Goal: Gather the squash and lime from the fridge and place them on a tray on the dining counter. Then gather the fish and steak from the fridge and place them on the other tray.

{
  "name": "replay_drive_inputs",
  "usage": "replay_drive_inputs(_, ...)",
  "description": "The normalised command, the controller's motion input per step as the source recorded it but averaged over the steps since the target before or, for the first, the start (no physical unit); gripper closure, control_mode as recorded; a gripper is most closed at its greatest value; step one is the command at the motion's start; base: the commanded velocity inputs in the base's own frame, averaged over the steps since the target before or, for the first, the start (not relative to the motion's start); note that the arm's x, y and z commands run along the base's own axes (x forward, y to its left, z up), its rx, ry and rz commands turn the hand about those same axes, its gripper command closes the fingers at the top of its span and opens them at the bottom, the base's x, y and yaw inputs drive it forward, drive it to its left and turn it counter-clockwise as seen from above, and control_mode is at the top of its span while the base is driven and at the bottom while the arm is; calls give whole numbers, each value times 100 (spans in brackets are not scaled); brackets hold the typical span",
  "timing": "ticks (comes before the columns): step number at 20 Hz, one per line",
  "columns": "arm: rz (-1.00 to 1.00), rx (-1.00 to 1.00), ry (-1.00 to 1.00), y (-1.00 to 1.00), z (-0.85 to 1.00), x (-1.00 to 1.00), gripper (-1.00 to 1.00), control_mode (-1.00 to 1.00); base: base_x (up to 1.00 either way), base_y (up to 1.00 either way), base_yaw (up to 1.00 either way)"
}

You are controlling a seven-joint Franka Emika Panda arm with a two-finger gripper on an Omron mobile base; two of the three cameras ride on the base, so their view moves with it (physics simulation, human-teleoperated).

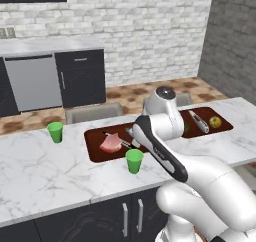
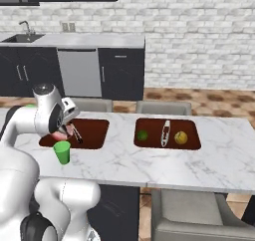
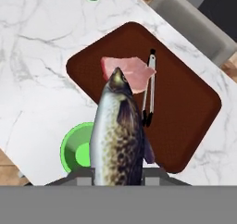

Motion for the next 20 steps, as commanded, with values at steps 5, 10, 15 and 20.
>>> replay_drive_inputs(5, 1, 0, 0, 0, -14, 22, 100, -100, 0, 0, 0)
replay_drive_inputs(10, 0, 0, 0, -4, -13, 23, 100, -100, 0, 0, 0)
replay_drive_inputs(15, 5, 0, 0, -23, -5, 16, 100, -100, 0, 0, 0)
replay_drive_inputs(20, 7, 0, 0, -19, -14, 12, 100, -100, 0, 0, 0)
